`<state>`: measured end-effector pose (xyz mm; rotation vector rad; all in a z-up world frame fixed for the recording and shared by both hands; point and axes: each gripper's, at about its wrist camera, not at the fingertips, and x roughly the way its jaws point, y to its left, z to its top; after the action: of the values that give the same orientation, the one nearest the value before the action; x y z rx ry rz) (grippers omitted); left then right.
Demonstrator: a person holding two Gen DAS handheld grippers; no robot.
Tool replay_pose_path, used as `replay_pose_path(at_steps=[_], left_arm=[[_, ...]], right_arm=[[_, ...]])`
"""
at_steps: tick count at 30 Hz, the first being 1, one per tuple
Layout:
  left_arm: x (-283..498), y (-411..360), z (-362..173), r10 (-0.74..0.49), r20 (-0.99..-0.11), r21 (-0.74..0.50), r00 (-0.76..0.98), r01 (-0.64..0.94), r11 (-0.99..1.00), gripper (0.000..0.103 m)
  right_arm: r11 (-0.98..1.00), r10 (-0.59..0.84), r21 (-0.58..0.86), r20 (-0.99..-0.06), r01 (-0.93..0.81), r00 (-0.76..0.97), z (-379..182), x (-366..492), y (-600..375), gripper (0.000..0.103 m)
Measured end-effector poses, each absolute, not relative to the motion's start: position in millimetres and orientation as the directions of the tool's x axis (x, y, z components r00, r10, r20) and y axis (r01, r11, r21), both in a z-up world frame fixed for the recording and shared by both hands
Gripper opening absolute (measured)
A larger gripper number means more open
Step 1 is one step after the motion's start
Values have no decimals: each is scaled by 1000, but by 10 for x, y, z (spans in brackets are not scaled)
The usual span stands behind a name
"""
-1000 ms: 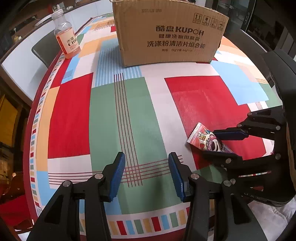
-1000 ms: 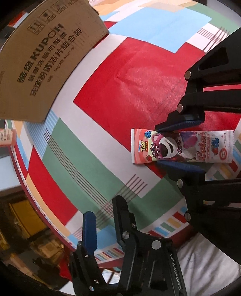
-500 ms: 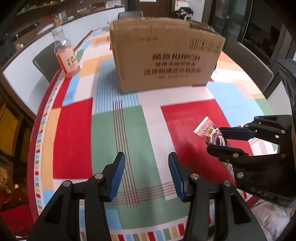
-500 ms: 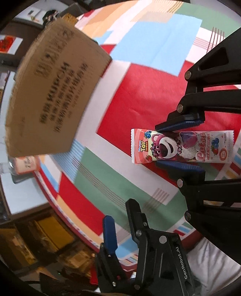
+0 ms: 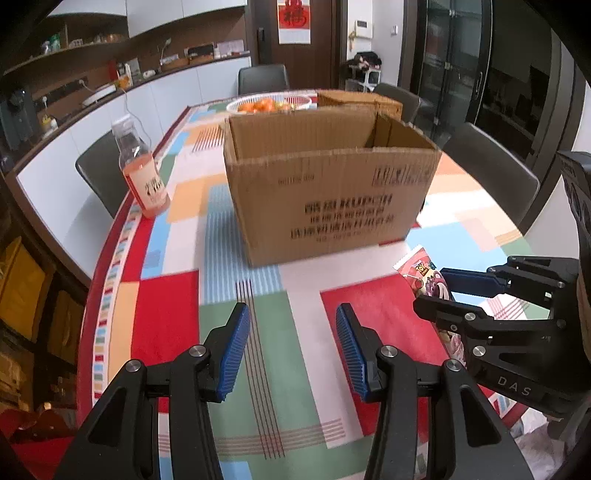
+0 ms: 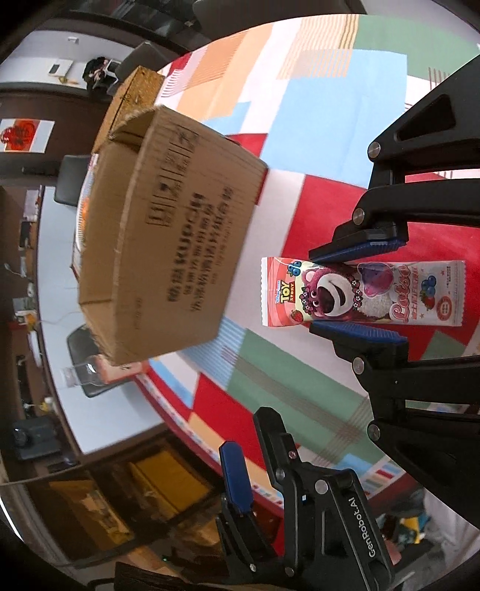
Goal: Organize snacks
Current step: 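Carry the pink candy bar over the box and open the right tool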
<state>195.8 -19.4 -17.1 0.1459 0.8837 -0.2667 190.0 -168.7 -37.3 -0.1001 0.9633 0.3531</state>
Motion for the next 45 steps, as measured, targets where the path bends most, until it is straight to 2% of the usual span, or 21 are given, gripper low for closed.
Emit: replay_pose_path(at_steps=[13,17,32,40,45], left_arm=[[2185,-256,191,-176,-697,31,696,274,961,48],[2294,-262,286,-178,-674,26,717,263,964,52],[2772,-256,519,-169,-631,8,757,224,974,57],[3072,-248,590,-148,-611,7,778,192,981,77],[3249,-248,623,-112,-604,35,789,167,985,83]], right_arm=[[962,231,68,-725,-266,649,55,2142,-1853,33],[967,225,74,-698,-244,680,180,2259,-1907,33],[976,204,65,-631,-210,749,552,2771,-1940,33],[983,168,45,-627,-180,761,646,3136,-1951,33],[986,149,40,-628,-159,764,682,3331,-1957,33]])
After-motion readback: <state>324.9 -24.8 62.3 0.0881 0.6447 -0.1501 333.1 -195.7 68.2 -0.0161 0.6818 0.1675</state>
